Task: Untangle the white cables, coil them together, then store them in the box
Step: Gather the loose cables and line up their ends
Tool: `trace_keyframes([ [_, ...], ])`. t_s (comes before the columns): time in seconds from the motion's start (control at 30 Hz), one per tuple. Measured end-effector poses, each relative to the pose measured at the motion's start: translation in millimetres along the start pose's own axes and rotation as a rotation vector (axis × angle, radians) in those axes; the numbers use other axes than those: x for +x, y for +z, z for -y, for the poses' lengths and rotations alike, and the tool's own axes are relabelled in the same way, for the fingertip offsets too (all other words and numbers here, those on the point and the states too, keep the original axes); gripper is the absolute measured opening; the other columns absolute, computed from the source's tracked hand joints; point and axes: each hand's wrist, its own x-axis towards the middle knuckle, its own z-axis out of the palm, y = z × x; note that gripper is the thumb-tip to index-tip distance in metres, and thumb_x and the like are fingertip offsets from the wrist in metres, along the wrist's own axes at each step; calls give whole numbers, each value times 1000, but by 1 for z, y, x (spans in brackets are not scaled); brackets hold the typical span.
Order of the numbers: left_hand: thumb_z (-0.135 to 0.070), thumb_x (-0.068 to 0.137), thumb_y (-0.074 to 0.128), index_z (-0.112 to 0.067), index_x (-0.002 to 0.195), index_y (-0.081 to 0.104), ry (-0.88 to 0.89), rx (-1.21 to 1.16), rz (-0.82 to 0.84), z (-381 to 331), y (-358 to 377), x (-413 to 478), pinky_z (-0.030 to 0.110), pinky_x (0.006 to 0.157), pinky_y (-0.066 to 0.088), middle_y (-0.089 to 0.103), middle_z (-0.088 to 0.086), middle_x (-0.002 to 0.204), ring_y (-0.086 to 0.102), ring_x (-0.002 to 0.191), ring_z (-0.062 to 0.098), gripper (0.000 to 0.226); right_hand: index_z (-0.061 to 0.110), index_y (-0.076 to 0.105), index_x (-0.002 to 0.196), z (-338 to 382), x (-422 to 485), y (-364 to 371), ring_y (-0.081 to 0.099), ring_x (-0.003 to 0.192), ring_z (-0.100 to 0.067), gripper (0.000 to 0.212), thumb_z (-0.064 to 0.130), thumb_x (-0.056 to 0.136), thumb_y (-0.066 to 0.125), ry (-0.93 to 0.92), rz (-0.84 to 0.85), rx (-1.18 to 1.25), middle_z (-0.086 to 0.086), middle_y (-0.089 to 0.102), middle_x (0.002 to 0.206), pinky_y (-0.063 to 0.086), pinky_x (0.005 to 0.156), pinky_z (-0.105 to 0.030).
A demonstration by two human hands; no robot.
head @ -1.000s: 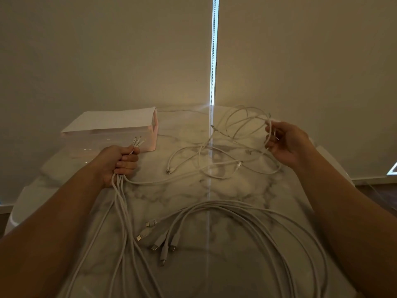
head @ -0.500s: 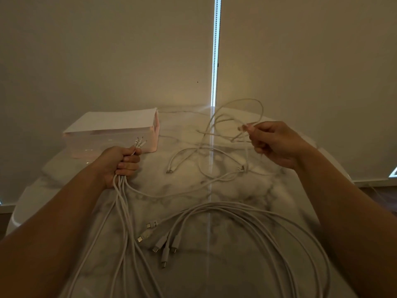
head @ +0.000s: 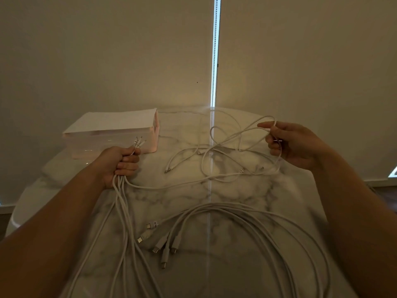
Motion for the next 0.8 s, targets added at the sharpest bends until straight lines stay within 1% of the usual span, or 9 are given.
trace_keyframes([
  [0.07, -18, 104, 29, -12, 80, 45, -1, 0, -5, 0, 0, 0, 14, 22, 16, 28, -6, 45, 23, 25, 3, 29, -2, 60, 120, 2, 0, -5, 48, 55, -14, 29, -5, 98, 41, 24, -39, 24, -11, 61, 74, 46, 49, -22],
  [0.13, -18, 104, 29, -12, 80, 45, -3, -3, -2, 0, 0, 0, 14, 22, 15, 28, -7, 45, 23, 25, 3, 29, -4, 62, 113, 1, 3, -9, 44, 52, -13, 26, -7, 95, 44, 92, -146, -9, -15, 62, 76, 40, 43, -21],
  [0.27, -18, 104, 29, -13, 79, 44, 1, 3, -1, 1, 0, -1, 15, 23, 14, 28, -7, 44, 23, 25, 4, 29, -2, 69, 90, -8, 5, -14, 32, 43, -15, 14, 10, 91, 64, 194, -394, -360, -10, 49, 59, 26, 36, -20],
  [0.4, -18, 103, 29, -12, 79, 45, -6, -10, 5, 2, 1, -1, 15, 23, 14, 27, -7, 45, 23, 25, 4, 29, -1, 67, 76, -10, 0, -14, 32, 43, -19, 42, 40, 84, 74, 197, -515, -542, -7, 37, 55, 34, 43, -24],
  [0.47, -18, 103, 29, -12, 79, 45, -5, -8, 4, 2, 1, 0, 15, 23, 15, 27, -7, 45, 23, 25, 3, 29, -4, 64, 80, -11, 0, -15, 35, 45, -20, 45, 39, 88, 71, 165, -555, -435, -7, 41, 56, 40, 45, -26],
  [0.57, -18, 102, 29, -12, 79, 45, -1, -4, 8, 1, 2, -1, 15, 22, 15, 28, -7, 44, 23, 24, 3, 29, 1, 67, 102, -9, 1, -16, 43, 51, -18, 26, 19, 102, 50, 112, -529, -237, -8, 49, 62, 49, 50, -29],
  [0.67, -18, 103, 29, -12, 79, 45, -2, -6, 2, 2, 2, -1, 15, 22, 15, 28, -7, 44, 23, 24, 3, 29, 5, 59, 112, -8, 4, -18, 47, 53, -21, 27, 3, 101, 34, 139, -510, -87, -10, 54, 67, 50, 51, -31],
  [0.73, -18, 103, 29, -12, 79, 45, -4, -6, -1, 2, 2, -1, 15, 23, 14, 28, -7, 44, 23, 24, 4, 29, 2, 56, 112, -12, 5, -20, 48, 54, -24, 25, 2, 99, 34, 192, -529, -182, -14, 60, 72, 47, 49, -29],
  [0.8, -18, 103, 29, -12, 79, 45, -4, -5, 2, 2, 2, -1, 15, 23, 14, 28, -7, 44, 23, 24, 4, 29, 1, 61, 108, -18, 10, -26, 53, 58, -27, 22, 1, 94, 43, 211, -578, -546, -17, 65, 79, 46, 54, -29],
])
